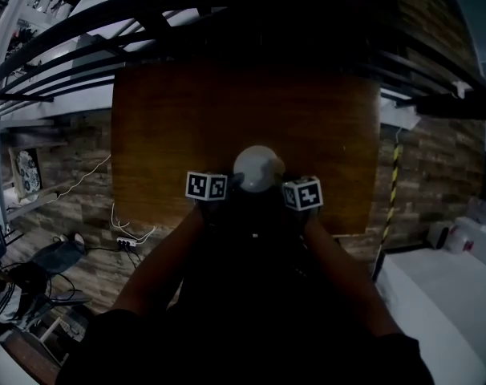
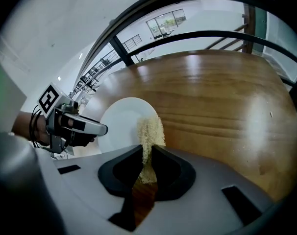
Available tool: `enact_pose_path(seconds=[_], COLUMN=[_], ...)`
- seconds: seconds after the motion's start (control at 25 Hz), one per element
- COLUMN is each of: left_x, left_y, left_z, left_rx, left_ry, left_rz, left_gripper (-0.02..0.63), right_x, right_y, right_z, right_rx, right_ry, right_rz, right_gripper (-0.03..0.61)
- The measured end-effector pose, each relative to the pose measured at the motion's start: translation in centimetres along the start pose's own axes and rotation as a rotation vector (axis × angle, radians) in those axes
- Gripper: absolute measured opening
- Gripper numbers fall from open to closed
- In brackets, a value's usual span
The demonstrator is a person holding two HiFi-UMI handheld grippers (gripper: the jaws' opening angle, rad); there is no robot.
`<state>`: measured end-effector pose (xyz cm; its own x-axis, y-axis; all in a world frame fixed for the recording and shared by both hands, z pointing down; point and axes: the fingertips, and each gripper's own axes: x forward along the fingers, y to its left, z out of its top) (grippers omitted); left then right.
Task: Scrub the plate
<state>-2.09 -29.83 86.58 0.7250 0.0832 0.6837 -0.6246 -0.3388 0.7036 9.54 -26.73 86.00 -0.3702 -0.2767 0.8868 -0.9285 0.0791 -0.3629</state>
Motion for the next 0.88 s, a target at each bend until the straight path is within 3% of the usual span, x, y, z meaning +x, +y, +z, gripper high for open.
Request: enact_pose_path(seconds=[0.08, 0.28, 0.64, 0.88], left_x=[0.0, -0.1, -0.4, -1.6], left_y=[-0.2, -1.5, -6.7, -12.0], left_z=[0.1, 0.8, 0.8, 1.8], left_rx=[-0.014, -0.050, 0.038, 0.110], left_ry=[-0.016, -0.055, -0.105, -0.180], left_rz=[-0.009, -0.066, -0.144, -0.184], left_gripper=[0.066, 0.031, 0.017, 0.018], right_x=[0.1, 0.2, -2.5, -8.8], right_y=[0.1, -0.5, -0.9, 4.0], right_z=[-0.1, -0.6, 1.4, 6.0], right_rx=[-0.002, 0.004, -0.066, -0.194], right_ry=[0.000, -0.007, -0.062, -0.213], right_rz=[-0.001, -0.014, -0.029, 0.068], right_gripper=[0.055, 0.055, 0.055, 0.055])
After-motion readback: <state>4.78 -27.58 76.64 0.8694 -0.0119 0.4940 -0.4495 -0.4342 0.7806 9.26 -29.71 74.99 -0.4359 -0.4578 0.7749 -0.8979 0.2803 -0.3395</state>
